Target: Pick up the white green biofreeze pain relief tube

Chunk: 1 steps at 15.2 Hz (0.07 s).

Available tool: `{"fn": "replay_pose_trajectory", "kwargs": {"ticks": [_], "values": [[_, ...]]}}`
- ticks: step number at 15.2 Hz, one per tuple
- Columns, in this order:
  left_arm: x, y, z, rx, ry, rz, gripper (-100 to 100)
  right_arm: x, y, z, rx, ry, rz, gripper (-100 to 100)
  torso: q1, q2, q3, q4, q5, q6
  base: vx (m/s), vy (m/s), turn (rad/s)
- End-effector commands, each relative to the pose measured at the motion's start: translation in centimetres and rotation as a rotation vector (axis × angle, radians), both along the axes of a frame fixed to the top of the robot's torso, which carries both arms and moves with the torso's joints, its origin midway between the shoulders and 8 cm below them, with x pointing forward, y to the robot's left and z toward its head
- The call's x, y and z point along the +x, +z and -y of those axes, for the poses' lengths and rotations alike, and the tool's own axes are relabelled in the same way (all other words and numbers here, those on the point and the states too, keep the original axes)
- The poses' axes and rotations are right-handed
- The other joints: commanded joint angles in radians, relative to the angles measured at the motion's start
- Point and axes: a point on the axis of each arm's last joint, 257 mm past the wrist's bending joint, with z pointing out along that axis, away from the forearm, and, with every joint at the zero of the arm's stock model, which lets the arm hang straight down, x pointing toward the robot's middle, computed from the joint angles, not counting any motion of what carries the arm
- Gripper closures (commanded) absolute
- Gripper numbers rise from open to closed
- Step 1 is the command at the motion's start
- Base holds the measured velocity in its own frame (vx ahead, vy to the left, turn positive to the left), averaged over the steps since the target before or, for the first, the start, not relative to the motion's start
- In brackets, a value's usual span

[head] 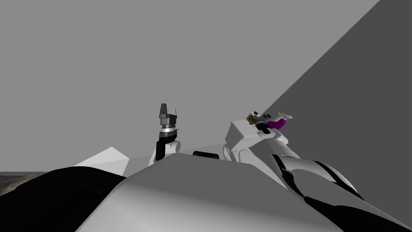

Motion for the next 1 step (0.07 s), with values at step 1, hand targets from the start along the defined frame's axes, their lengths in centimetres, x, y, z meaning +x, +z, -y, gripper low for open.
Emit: {"fn": "replay_pose_trajectory", "kwargs": {"ticks": [1], "values": [[0.0, 0.0, 0.0, 0.0, 0.0, 0.0, 0, 0.0, 0.0, 0.0, 0.0, 0.0, 0.0, 100, 0.0, 0.0, 0.0, 0.0, 0.0, 0.0, 0.009, -0.008, -0.035]]}}
